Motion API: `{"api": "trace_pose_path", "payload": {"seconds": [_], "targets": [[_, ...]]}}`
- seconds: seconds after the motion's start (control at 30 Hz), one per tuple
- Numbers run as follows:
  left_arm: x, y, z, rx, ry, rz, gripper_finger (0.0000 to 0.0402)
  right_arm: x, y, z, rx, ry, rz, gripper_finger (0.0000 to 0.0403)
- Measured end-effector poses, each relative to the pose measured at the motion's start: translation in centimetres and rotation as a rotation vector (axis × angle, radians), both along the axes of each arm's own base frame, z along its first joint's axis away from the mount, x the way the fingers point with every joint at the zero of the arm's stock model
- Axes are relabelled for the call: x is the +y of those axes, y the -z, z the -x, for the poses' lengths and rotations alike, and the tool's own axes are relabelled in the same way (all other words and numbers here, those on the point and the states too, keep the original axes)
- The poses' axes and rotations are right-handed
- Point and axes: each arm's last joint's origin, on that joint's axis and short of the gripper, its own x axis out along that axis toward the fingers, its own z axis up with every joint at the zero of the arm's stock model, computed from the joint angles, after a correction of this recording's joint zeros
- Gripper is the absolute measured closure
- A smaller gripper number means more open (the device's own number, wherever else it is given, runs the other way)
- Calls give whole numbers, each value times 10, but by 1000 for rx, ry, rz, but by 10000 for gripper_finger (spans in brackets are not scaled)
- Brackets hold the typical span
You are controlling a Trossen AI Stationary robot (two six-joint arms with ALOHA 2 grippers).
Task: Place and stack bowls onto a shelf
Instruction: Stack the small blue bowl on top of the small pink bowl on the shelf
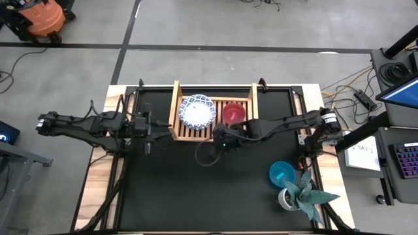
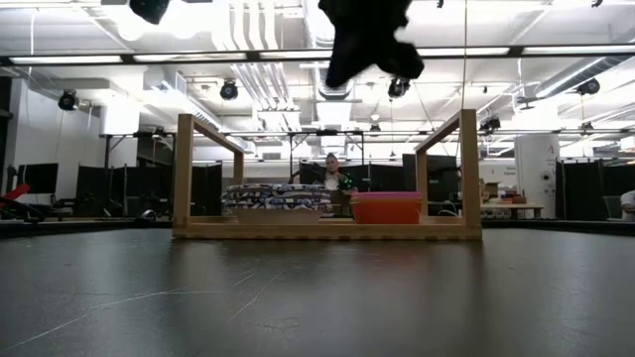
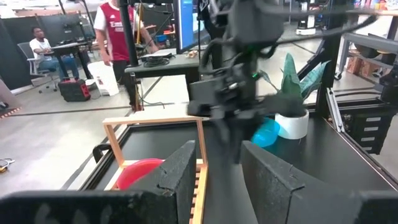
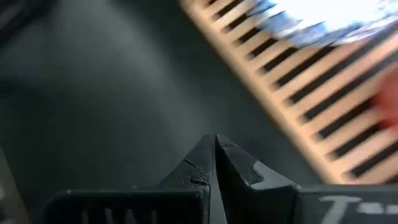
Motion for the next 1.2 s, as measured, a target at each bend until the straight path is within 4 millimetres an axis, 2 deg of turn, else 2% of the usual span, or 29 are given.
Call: {"api": "trace_pose_path", "payload": {"seconds": [0.23,0.4,0.47,0.6,0.67,0.73,0.93,1.2], "targets": [[0,2,-3,13,0,-2,290,40,-14,6,13,-101,-258,394],[0,2,-3,16,0,-5,290,61,-14,20,142,-79,-375,394],[0,2,-3,15,0,-6,290,67,-8,30,253,-31,-398,394],[0,2,-3,15,0,-6,290,72,12,63,601,169,-387,394],[0,2,-3,15,0,-6,290,72,19,81,784,281,-355,394],[0,2,-3,15,0,-6,290,72,25,94,888,364,-291,394],[-1,2,-4,15,0,-6,290,75,39,100,838,368,-271,376],[-1,2,-4,14,0,-6,290,74,58,103,851,401,-267,296]]}}
